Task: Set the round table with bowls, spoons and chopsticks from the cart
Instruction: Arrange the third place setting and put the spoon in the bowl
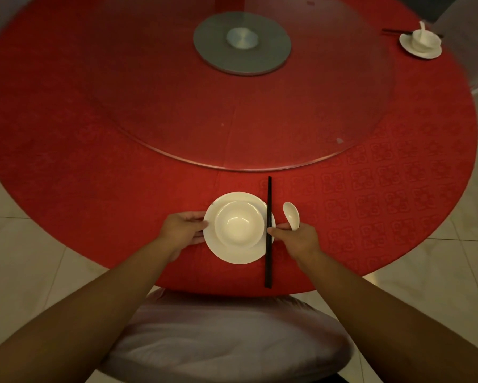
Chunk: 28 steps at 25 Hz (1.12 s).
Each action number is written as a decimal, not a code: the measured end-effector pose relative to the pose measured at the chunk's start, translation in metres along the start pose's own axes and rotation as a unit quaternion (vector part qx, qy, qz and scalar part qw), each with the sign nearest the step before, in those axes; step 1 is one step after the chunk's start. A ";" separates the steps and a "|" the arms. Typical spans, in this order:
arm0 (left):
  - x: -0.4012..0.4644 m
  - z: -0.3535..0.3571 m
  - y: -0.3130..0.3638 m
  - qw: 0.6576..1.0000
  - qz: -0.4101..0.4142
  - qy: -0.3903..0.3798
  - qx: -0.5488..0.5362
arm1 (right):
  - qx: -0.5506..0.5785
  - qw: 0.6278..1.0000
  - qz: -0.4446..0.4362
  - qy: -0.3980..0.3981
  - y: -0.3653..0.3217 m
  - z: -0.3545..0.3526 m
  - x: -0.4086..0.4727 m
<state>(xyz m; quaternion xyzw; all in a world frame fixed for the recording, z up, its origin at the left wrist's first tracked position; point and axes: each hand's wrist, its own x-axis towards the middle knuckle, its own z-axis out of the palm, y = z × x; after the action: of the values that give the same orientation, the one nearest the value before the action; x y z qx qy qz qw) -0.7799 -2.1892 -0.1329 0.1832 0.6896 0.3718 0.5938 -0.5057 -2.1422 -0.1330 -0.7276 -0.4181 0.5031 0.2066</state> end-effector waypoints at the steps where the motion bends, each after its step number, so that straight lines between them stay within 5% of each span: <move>1: 0.000 0.000 0.000 1.000 0.000 0.000 -0.001 | 0.000 1.000 -0.001 0.002 0.000 0.000 0.000; 12: -0.004 0.004 0.000 1.000 0.001 0.018 0.001 | -0.023 0.999 -0.023 0.029 -0.003 -0.002 -0.004; 16: -0.007 0.007 0.008 0.978 0.105 0.123 0.134 | -0.033 0.998 -0.046 0.040 -0.009 -0.003 -0.009; 20: -0.016 0.006 0.022 0.961 0.159 0.139 0.176 | -0.036 0.998 -0.030 0.040 -0.027 -0.016 -0.013; 24: -0.023 0.013 0.025 0.964 0.156 0.110 0.186 | -0.101 0.991 -0.083 -0.032 -0.046 -0.030 -0.011; 28: -0.025 0.019 0.020 0.968 0.138 0.082 0.192 | -0.221 0.945 -0.189 -0.149 -0.066 -0.026 -0.021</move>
<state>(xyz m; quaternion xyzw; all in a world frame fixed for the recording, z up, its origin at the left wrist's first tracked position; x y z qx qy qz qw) -0.7603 -2.1879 -0.1013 0.3564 0.7625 0.3247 0.4315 -0.5114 -2.1189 -0.0635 -0.5793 -0.6748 0.4524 0.0668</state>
